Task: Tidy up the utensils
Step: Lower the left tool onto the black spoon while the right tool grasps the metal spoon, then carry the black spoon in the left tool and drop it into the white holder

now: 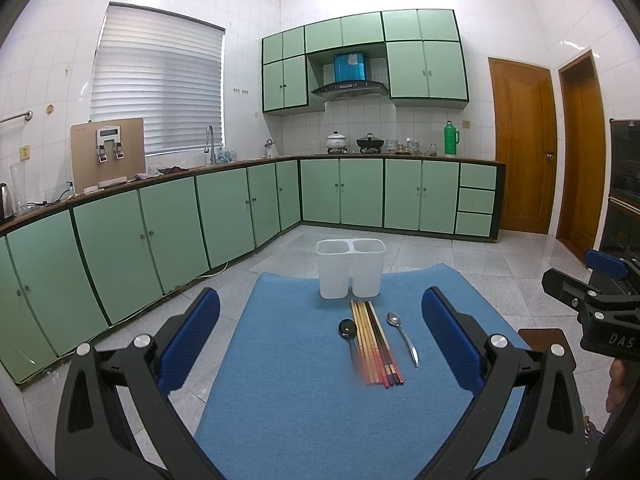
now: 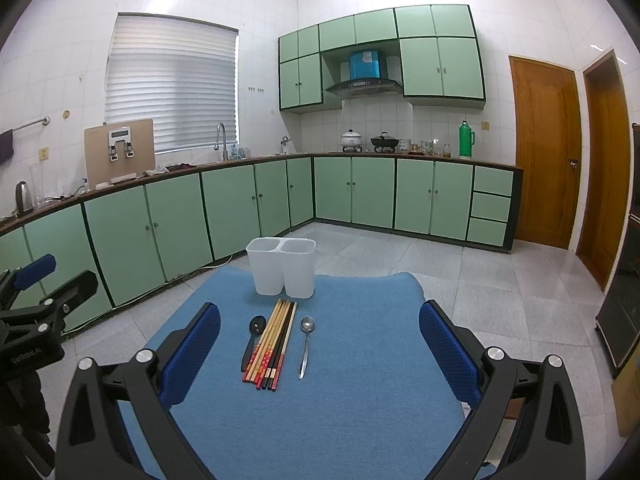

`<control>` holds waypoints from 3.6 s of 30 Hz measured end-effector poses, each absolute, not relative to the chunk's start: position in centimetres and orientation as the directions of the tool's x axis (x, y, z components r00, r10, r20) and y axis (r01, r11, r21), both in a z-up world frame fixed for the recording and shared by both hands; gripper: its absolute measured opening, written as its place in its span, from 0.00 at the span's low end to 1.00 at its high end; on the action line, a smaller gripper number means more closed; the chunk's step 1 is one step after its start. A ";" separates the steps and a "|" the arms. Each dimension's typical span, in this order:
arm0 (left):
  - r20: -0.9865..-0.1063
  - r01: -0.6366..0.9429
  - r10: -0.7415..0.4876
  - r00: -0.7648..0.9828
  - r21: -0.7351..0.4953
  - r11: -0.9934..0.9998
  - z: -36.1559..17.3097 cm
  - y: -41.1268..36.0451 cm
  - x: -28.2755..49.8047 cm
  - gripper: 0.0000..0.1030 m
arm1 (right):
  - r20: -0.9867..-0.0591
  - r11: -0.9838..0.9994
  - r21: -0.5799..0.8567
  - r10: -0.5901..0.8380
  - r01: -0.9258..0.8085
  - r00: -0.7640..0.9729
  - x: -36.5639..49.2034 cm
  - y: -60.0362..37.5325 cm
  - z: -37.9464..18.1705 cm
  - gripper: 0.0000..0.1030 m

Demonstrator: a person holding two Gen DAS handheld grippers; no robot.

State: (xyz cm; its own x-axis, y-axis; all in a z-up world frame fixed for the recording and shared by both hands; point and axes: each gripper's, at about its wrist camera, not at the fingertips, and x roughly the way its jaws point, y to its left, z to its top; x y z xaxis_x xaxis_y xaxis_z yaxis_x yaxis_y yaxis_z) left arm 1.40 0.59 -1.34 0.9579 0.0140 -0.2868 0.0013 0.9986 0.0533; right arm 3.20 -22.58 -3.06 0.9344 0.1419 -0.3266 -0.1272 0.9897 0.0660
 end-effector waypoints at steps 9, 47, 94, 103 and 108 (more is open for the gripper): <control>-0.365 -0.021 0.043 0.930 0.062 0.998 -2.9 1.7 6.9 0.95 | -0.409 0.992 0.079 0.123 -0.099 0.904 8.0 -22.7 -4.2 0.94; -0.755 0.049 -0.021 0.655 0.015 0.999 -18.1 3.7 29.8 0.95 | -0.826 0.970 0.156 0.232 -0.187 0.513 34.7 -16.0 -20.4 0.36; -0.837 0.082 -0.050 0.545 -0.006 0.997 -21.5 0.8 36.9 0.70 | -0.834 0.962 0.189 0.263 -0.197 0.484 37.1 -15.5 -20.9 0.27; -0.792 0.169 -0.191 0.580 -0.112 0.979 -20.2 -0.5 35.4 0.33 | -0.788 0.956 0.205 0.289 -0.211 0.544 35.5 -16.3 -19.6 0.27; -0.649 0.192 -0.220 0.728 -0.115 0.975 -16.9 -0.4 32.1 0.33 | -0.682 0.944 0.217 0.330 -0.250 0.653 33.2 -17.6 -16.6 0.27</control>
